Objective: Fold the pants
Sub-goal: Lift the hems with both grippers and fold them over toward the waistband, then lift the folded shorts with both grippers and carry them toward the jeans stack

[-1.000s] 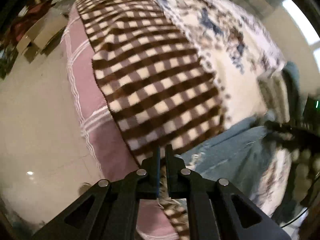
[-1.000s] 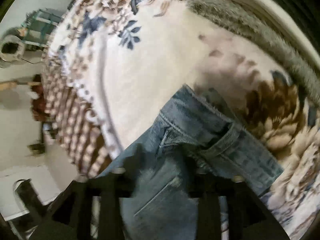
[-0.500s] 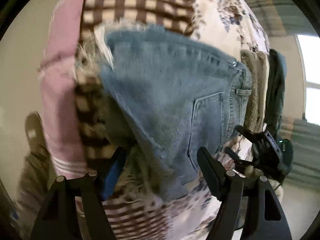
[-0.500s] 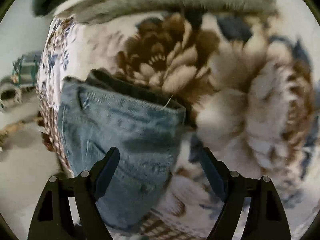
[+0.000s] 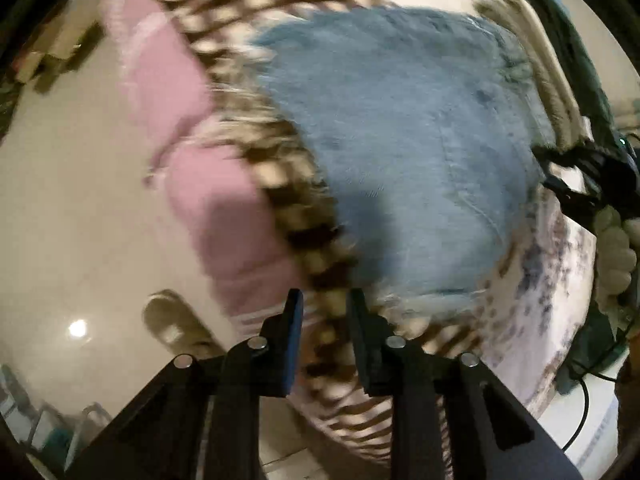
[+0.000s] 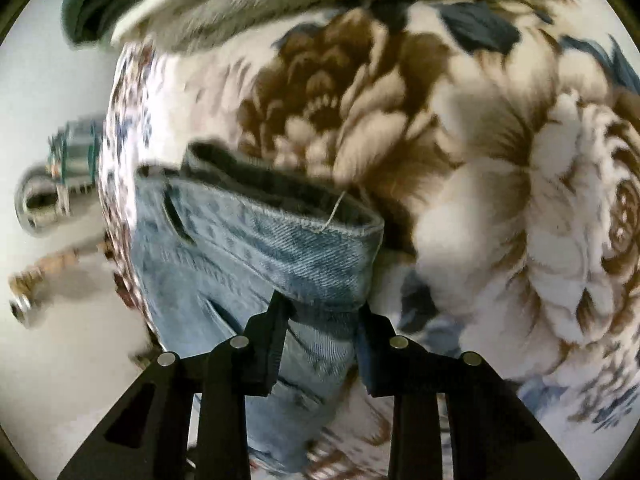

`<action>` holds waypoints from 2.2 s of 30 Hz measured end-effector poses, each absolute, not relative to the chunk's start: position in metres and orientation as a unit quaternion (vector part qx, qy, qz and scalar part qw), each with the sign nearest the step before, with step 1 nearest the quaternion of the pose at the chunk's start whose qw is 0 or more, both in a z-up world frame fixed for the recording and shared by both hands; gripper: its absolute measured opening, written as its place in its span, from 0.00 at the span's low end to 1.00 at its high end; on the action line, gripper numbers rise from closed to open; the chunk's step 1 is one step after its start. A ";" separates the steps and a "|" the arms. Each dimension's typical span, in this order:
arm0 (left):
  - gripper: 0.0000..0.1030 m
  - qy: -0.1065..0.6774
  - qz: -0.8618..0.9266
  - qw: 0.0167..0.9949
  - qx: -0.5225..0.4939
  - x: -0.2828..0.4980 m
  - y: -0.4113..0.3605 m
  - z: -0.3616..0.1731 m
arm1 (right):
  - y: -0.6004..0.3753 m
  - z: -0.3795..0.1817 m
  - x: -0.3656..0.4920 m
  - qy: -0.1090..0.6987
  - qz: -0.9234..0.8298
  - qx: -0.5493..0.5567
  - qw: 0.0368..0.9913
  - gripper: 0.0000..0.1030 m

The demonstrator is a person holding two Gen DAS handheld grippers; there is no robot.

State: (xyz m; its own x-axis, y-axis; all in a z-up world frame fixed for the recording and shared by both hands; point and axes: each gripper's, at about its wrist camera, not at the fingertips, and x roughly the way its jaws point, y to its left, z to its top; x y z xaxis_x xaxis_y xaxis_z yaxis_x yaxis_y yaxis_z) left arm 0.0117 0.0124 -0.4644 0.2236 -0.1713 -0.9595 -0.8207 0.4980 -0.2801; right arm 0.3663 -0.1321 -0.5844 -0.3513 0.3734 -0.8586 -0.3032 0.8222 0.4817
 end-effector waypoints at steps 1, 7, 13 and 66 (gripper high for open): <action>0.19 0.554 0.251 0.647 -0.459 0.003 0.015 -0.461 | -0.133 -0.588 0.367 0.771 0.300 0.023 0.562 0.38; 0.34 0.387 0.207 0.573 -0.692 -0.009 -0.002 -0.470 | -0.142 -0.618 0.367 0.797 0.282 0.091 0.526 0.59; 0.39 0.416 0.237 0.584 -0.656 0.037 -0.038 -0.496 | -0.147 -0.622 0.361 0.800 0.276 0.108 0.522 0.60; 0.10 0.313 0.294 0.640 -0.637 -0.149 0.023 -0.471 | -0.252 -0.562 0.304 0.759 0.314 0.179 0.542 0.17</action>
